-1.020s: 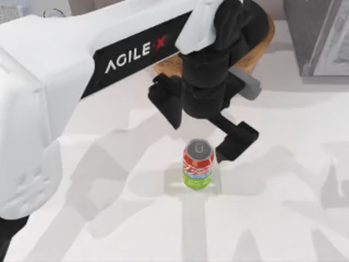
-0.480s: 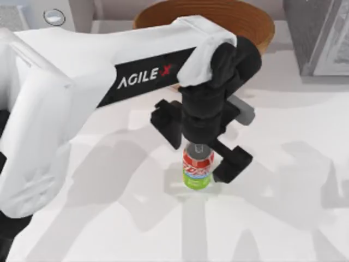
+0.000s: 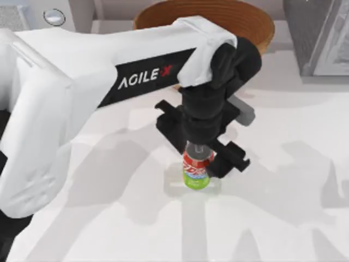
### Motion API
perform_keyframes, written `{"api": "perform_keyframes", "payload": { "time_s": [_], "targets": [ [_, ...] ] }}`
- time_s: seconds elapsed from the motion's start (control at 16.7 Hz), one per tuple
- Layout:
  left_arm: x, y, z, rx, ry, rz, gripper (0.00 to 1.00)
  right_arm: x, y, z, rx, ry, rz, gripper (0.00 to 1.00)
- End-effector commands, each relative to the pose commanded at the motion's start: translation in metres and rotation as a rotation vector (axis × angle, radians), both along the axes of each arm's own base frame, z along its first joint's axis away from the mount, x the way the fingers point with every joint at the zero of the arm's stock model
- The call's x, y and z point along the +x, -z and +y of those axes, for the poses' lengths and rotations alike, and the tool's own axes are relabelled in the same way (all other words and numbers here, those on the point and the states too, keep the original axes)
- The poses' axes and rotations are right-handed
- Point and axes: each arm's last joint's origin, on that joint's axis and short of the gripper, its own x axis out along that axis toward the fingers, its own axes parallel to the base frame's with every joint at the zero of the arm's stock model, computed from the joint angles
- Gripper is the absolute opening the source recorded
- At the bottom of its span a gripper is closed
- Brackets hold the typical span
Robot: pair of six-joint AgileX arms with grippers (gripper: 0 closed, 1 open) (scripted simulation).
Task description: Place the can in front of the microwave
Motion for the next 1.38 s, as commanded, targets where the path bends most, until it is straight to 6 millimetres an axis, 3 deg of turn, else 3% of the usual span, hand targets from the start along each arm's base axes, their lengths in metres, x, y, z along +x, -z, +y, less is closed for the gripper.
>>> {"api": "perform_keyframes", "payload": {
  "time_s": [0.42,1.02,1.38],
  "targets": [
    [0.000,0.000,0.000,0.000,0.000,0.000,0.02,0.000,0.000,0.000,0.000,0.000,0.000,1.00],
    [0.000,-0.002,0.000,-0.002,0.000,-0.001,0.00,0.000,0.000,0.000,0.000,0.000,0.000,1.00],
    [0.000,-0.039,0.000,-0.001,0.000,0.000,0.00,0.000,0.000,0.000,0.000,0.000,0.000,1.00]
  ]
}}
